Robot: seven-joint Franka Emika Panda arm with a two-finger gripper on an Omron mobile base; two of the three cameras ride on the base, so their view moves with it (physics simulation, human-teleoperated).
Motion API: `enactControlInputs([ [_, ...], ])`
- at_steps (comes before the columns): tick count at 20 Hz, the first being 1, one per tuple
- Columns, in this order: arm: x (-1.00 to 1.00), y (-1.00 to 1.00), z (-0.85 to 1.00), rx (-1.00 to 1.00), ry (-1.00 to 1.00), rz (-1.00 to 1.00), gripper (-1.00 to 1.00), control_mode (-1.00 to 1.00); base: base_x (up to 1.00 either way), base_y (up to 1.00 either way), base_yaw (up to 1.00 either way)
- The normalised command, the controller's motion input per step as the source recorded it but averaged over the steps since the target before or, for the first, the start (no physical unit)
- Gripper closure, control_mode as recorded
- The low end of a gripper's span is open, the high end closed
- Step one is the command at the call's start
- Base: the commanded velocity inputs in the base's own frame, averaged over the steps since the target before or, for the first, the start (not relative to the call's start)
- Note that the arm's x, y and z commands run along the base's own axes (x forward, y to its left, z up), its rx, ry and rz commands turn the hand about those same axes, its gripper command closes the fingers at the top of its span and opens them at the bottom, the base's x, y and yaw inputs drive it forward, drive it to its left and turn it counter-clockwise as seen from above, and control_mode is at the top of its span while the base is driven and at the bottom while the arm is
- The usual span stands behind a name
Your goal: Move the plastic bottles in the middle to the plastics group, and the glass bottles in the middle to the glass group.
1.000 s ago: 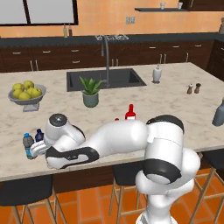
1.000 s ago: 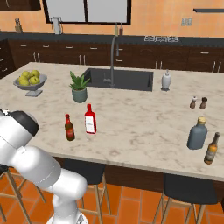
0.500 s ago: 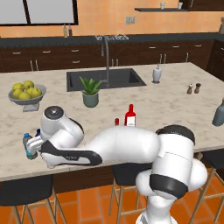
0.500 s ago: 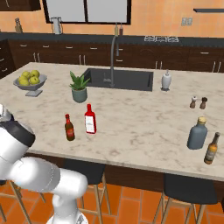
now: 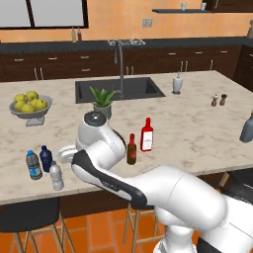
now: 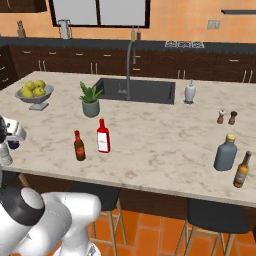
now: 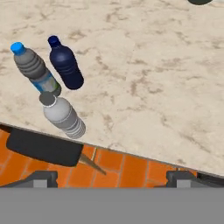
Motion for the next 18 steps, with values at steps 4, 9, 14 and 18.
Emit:
enactControlInputs([
  [4, 0.04, -1.00, 0.17, 0.06, 0.04, -0.25, -1.00, -1.00, 0.00, 0.00, 0.00],
  [9, 0.28, -0.87, 0.12, 0.03, 0.07, -0.28, -1.00, -1.00, 0.00, 0.00, 0.00],
  [14, 0.35, -0.60, 0.01, 0.00, 0.01, -0.23, -1.00, -1.00, 0.00, 0.00, 0.00],
  [18, 0.31, -0.44, 0.00, -0.01, -0.01, -0.02, -1.00, -1.00, 0.00, 0.00, 0.00],
])
